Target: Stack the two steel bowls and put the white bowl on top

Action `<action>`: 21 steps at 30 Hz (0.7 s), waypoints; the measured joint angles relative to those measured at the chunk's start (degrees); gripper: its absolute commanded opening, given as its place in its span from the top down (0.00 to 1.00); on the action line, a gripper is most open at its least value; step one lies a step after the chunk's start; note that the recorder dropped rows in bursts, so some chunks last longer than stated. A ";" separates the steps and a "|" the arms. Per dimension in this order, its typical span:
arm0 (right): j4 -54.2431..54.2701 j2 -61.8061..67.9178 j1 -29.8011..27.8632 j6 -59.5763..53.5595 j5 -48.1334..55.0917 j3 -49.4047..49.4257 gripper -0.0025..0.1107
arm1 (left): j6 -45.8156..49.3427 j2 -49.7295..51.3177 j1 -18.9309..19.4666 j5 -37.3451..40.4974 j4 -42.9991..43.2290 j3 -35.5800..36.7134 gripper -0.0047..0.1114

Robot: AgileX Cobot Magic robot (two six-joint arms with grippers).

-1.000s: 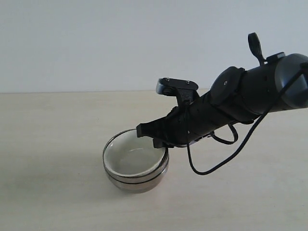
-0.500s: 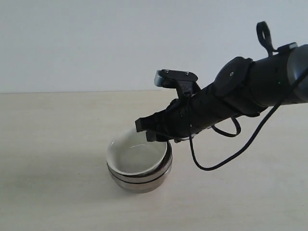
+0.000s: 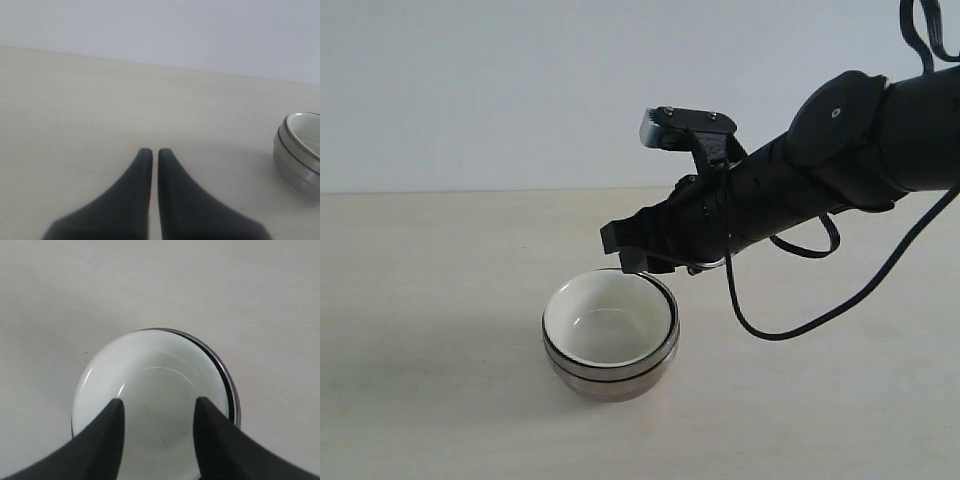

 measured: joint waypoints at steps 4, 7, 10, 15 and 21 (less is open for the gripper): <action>-0.53 0.00 0.00 0.00 0.53 0.00 0.63 | 0.00 0.00 0.00 0.00 0.00 0.00 0.93; -1.54 0.00 0.00 0.00 1.07 0.00 0.63 | 0.00 0.00 0.00 0.00 0.00 0.00 0.93; -2.70 0.00 0.00 0.00 2.18 0.00 0.64 | 0.00 0.00 0.00 0.00 0.00 0.00 0.93; -2.94 -0.37 0.00 0.00 0.31 2.04 0.79 | 0.00 0.00 0.00 0.00 0.00 0.00 0.93; -1.65 -3.89 0.00 0.00 -8.89 10.33 0.98 | 0.00 0.00 0.00 0.00 0.00 0.00 0.93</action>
